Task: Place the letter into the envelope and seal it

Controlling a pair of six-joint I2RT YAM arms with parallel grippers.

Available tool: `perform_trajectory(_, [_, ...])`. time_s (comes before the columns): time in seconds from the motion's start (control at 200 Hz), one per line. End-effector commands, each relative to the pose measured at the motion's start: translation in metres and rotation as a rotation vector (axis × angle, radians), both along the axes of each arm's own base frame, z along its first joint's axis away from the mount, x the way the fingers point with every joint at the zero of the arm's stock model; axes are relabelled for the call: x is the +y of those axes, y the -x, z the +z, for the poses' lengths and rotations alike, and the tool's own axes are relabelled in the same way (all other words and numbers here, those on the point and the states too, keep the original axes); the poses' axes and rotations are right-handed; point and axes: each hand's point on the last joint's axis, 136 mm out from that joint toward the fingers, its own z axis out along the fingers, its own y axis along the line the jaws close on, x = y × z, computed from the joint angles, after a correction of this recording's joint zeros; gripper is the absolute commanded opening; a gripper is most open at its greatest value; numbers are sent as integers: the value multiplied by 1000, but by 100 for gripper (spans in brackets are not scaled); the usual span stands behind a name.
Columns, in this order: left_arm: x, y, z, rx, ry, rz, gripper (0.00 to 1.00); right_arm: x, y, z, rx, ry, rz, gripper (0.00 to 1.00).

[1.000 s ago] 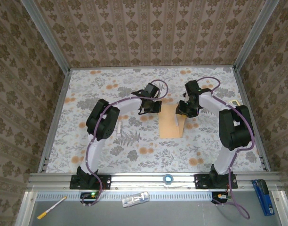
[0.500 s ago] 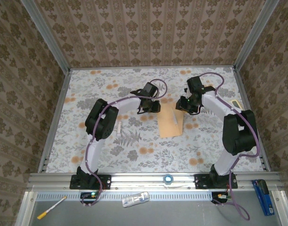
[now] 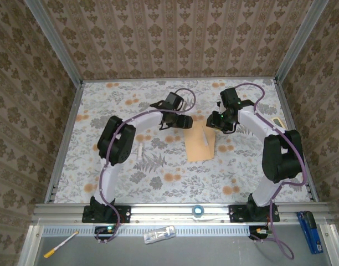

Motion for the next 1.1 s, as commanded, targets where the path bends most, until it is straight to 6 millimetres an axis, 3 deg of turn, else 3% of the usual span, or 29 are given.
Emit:
perform_trajectory(0.0, [10, -10, 74, -138, 45, -7, 86, -1, -1, 21, -37, -6, -8, 46])
perform_trajectory(0.075, [22, -11, 94, -175, 42, 13, 99, -3, -2, 25, -45, 1, -6, 60])
perform_trajectory(0.23, [61, -10, 132, -231, 54, 87, 100, -1, -4, 36, -69, 23, 26, 100])
perform_trajectory(0.405, [127, -2, 154, -261, -13, 222, 100, 11, -12, 56, -122, 24, 66, 100])
perform_trajectory(0.61, [211, 31, 140, -169, -205, 365, 100, 30, -20, 85, -201, 16, 64, 100])
perform_trajectory(0.89, [257, 104, 109, -51, -327, 408, 100, 61, -22, 115, -416, 105, 126, 100])
perform_trajectory(1.095, [264, 144, 81, 11, -327, 418, 100, 71, -24, 101, -354, 81, 131, 100])
